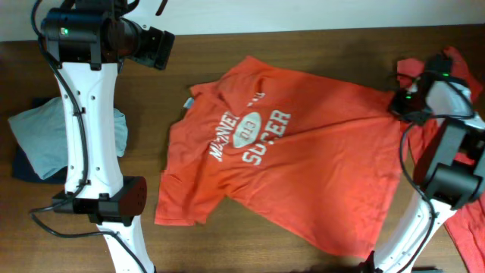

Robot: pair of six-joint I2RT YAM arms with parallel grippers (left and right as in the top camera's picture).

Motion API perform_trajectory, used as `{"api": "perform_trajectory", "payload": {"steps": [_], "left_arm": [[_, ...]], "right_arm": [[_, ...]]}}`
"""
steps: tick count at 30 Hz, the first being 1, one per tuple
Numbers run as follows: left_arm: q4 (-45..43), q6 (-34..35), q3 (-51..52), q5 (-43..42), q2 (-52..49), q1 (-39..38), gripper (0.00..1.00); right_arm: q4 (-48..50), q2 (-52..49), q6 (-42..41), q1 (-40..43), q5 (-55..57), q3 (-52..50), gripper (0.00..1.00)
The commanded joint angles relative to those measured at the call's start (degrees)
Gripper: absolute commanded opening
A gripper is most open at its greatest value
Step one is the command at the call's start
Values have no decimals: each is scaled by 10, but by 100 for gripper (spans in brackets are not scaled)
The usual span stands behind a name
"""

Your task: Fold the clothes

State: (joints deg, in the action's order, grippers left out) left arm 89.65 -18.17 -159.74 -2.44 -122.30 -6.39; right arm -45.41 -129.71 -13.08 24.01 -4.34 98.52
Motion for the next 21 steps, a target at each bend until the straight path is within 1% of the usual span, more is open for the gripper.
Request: {"api": "perform_trajectory", "payload": {"steps": [1,2,3,4,7,8,10,12,13,15,16,17,18,21], "left_arm": [[6,22,-2,-10,10,1,87],[7,22,6,-25,7,1,87],[6,22,14,-38,5,1,87],[3,16,26,-61,4,0,87],[-12,-32,91,-130,-2,-11,87],[-23,-39,116,-132,-3,-18,87],[-57,-56,176,-132,-9,-35,87],[-96,-56,222,-133,-13,-49,87],[-142,-59,268,-132,-19,-63,87],[-204,-60,317,-132,-32,-81,87],[-248,-60,350,-129,-44,-92,82],[-267,-60,364,-125,-49,-97,78],[-285,-60,377,-121,-54,-102,76],[-316,-60,394,-98,-81,-111,76]], "right_arm": [[-39,-27,27,5,-58,37,11],[-75,-24,46,4,-95,69,18],[-94,-21,52,3,-111,88,20],[-121,-18,54,3,-126,114,25],[-202,-6,54,1,-161,202,36],[-224,-3,54,0,-166,226,37],[-277,7,54,-4,-182,279,42],[-306,14,54,-10,-197,307,44],[-334,19,58,-21,-212,332,45],[-354,21,58,-34,-216,346,46],[-367,21,59,-47,-216,349,47],[-374,21,64,-54,-216,349,47],[-378,21,69,-60,-216,348,47],[-384,21,70,-83,-204,348,47]]}}
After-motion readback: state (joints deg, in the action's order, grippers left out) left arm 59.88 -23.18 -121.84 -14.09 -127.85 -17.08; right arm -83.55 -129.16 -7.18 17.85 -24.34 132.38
